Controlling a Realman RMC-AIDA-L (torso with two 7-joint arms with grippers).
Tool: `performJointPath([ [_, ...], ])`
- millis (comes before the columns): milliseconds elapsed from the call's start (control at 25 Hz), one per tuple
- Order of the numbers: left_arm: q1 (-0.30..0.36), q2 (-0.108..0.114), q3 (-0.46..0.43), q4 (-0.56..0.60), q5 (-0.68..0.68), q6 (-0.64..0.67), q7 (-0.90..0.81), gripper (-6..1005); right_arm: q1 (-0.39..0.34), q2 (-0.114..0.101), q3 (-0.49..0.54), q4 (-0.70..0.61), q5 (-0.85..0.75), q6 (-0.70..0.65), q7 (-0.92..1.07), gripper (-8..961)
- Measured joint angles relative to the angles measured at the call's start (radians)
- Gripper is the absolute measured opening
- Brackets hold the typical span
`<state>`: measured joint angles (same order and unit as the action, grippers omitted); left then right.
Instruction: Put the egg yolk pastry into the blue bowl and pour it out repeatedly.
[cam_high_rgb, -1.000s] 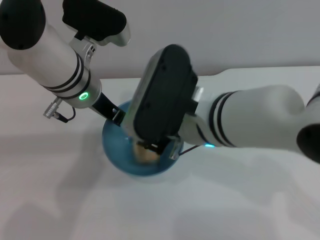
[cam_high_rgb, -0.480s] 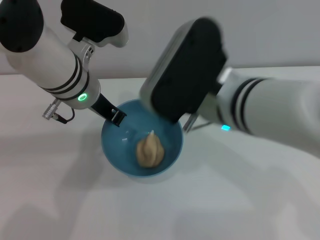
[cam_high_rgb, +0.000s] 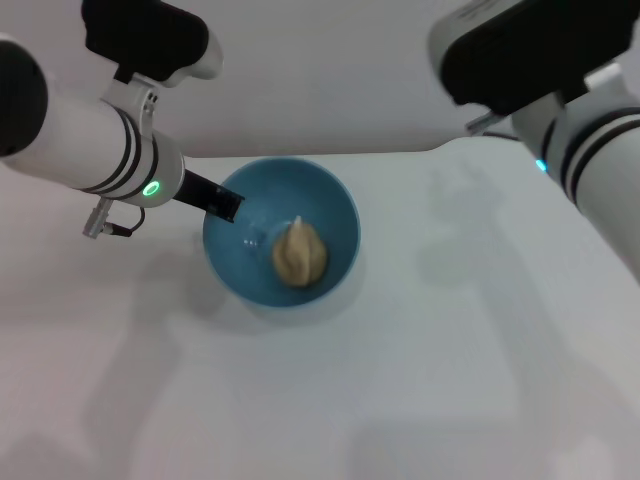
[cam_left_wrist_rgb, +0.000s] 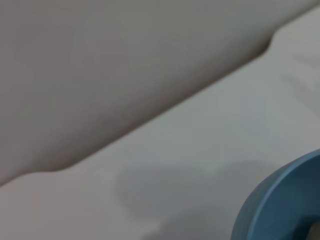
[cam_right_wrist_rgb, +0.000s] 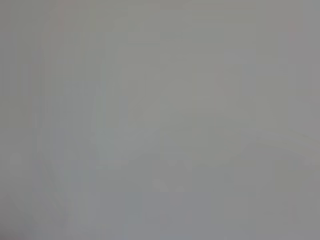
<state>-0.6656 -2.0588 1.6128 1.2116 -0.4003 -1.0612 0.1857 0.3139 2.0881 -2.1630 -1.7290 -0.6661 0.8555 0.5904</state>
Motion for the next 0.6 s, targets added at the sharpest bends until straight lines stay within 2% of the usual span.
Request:
performJointPath([
  [200,0.047,0.000,0.000,0.005,-0.007,0.109,0.000,-1,-0.024,-0.003,0.007,0.057,-0.127,-0.059,0.253,404],
  [600,0.147,-0.001,0.001,0.025,-0.048,0.342,-0.006,-1,-0.119,-0.003,0.121,0.119,-0.112,-0.221,0.636,403],
])
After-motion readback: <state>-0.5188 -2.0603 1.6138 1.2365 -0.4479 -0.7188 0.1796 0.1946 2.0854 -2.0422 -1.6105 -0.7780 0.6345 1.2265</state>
